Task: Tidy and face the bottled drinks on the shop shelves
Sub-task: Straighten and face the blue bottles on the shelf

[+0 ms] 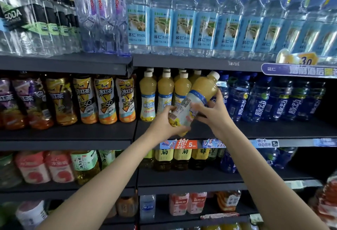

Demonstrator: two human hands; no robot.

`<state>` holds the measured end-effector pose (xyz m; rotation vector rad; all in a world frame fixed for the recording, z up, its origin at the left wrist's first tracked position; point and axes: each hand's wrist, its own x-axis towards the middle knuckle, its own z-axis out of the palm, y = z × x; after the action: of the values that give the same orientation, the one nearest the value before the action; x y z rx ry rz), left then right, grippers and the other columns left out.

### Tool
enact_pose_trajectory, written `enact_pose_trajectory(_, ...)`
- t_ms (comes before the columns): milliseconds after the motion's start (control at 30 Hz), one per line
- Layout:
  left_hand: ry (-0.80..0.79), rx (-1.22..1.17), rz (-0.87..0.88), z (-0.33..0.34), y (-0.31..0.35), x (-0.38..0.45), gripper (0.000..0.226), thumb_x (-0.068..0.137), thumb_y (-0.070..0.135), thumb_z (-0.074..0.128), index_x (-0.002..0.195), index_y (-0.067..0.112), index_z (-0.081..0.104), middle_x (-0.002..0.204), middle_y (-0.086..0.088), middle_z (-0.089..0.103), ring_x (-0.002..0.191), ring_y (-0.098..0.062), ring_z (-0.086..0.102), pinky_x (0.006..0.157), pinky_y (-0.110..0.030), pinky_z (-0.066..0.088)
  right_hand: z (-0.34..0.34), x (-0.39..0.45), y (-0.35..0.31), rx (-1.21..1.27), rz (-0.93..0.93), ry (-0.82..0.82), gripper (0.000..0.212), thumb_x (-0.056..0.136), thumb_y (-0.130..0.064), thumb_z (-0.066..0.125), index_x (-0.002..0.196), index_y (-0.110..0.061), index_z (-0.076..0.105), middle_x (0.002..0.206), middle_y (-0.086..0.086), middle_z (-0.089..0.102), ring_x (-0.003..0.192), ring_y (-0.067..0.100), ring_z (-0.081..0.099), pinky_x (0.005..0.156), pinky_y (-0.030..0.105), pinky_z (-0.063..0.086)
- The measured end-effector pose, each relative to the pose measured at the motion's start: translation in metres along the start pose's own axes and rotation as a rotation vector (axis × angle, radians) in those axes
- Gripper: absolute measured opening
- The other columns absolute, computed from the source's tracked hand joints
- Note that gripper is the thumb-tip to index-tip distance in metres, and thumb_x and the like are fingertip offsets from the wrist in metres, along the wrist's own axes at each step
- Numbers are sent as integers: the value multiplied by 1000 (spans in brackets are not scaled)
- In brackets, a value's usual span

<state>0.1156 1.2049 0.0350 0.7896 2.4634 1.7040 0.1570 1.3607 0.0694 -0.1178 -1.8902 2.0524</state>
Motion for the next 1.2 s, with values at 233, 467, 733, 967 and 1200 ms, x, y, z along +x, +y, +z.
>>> enact_pose_trajectory(233, 334, 794, 554, -1, -26, 5, 81, 59, 29, 85, 125, 20, 39, 114, -9, 51, 103, -25, 42, 88, -42, 46, -3, 5, 6, 245, 197, 95, 19, 83, -18, 71, 94, -10, 58, 90, 10, 68, 84, 27, 68, 72, 38, 57)
enact_pose_trajectory(467, 87, 371, 279, 0, -24, 22, 61, 80, 30, 71, 132, 14, 42, 129, -2, 45, 119, -15, 45, 92, -22, 38, -10, 27, 10, -341, -264, 4, 82, 67, -13, 84, 134, -18, 37, 110, -8, 57, 97, 9, 60, 84, 31, 53)
enact_pose_trajectory(733, 116, 65, 127, 12, -26, 50, 49, 81, 14, 72, 121, 17, 45, 106, 9, 55, 100, -6, 52, 73, -6, 41, 10, 54, 28, -533, -344, -100, 97, 67, -16, 85, 145, -21, 28, 127, 4, 55, 113, 23, 57, 91, 38, 50)
enact_pose_trajectory(967, 160, 121, 14, 13, -42, 82, 58, 77, 15, 75, 126, 10, 45, 117, -6, 61, 109, -22, 58, 84, -28, 46, 22, 82, 57, -486, -248, -133, 95, 74, -17, 80, 147, -21, 21, 130, 4, 50, 115, 24, 55, 89, 35, 51)
enact_pose_trajectory(1200, 339, 220, 25, 15, -55, 101, 67, 73, 30, 78, 125, 5, 43, 120, -8, 57, 113, -21, 54, 81, -20, 39, -30, 117, 68, -433, -207, 141, 66, 82, -10, 71, 137, -2, 34, 128, 14, 55, 113, 24, 56, 94, 37, 48)
